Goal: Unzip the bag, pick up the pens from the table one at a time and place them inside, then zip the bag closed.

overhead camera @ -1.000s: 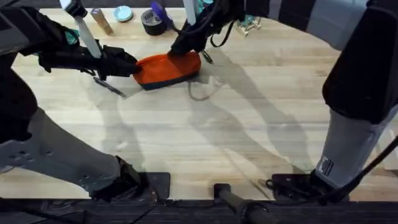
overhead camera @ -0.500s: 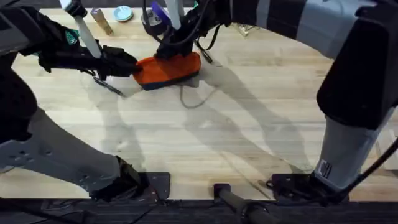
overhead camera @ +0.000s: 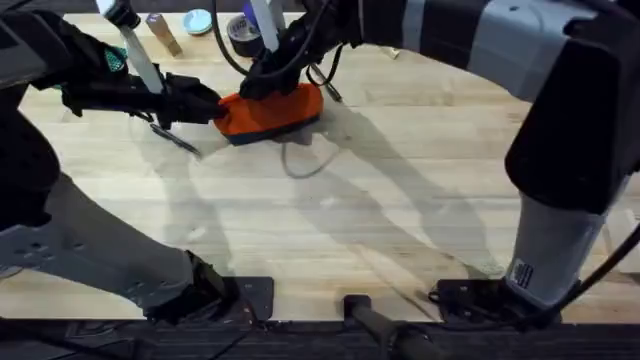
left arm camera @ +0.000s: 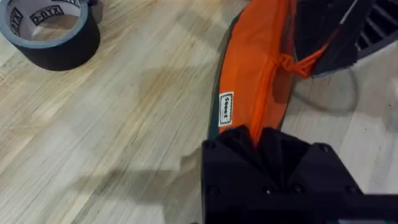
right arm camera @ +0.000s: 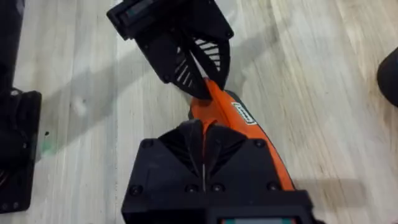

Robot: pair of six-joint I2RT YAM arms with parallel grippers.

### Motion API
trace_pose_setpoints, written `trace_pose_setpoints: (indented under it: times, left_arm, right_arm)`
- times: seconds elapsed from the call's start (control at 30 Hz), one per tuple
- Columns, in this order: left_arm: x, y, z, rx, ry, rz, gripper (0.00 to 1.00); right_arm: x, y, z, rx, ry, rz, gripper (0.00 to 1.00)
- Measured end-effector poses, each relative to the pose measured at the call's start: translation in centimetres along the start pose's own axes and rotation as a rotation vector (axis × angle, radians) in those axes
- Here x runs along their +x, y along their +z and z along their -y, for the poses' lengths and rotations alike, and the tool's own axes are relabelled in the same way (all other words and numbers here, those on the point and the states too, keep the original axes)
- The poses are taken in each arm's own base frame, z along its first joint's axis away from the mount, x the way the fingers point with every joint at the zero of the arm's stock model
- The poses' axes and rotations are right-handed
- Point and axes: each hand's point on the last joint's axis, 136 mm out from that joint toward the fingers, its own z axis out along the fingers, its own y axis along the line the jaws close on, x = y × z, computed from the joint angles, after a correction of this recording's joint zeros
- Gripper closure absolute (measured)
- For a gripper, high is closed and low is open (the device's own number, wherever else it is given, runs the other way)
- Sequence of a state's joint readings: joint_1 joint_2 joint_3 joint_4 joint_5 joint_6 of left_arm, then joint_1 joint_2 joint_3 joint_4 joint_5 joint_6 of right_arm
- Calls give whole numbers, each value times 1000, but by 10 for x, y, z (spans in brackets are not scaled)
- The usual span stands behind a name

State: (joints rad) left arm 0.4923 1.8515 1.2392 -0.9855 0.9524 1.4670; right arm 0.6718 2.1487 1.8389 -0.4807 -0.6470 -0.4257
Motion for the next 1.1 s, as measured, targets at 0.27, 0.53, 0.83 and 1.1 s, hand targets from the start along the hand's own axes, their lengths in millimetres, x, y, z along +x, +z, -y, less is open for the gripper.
trace_pose_setpoints:
  times: [0.27, 0.53, 0.83, 1.1]
  left_arm:
    - [1, 0, 0, 1, -2, -3, 959]
    - [2, -2, -2, -9, -3, -6, 959]
    - [3, -4, -4, -16, 2, -13, 959]
    - [3, -4, -4, -16, 3, -15, 959]
  right_arm:
    - [-2, 5, -6, -1, -10, -5, 973]
    - [-14, 11, -10, 5, -28, 28, 973]
    - [-14, 23, -14, -8, -10, 33, 973]
    - [-13, 40, -12, -29, -3, 61, 973]
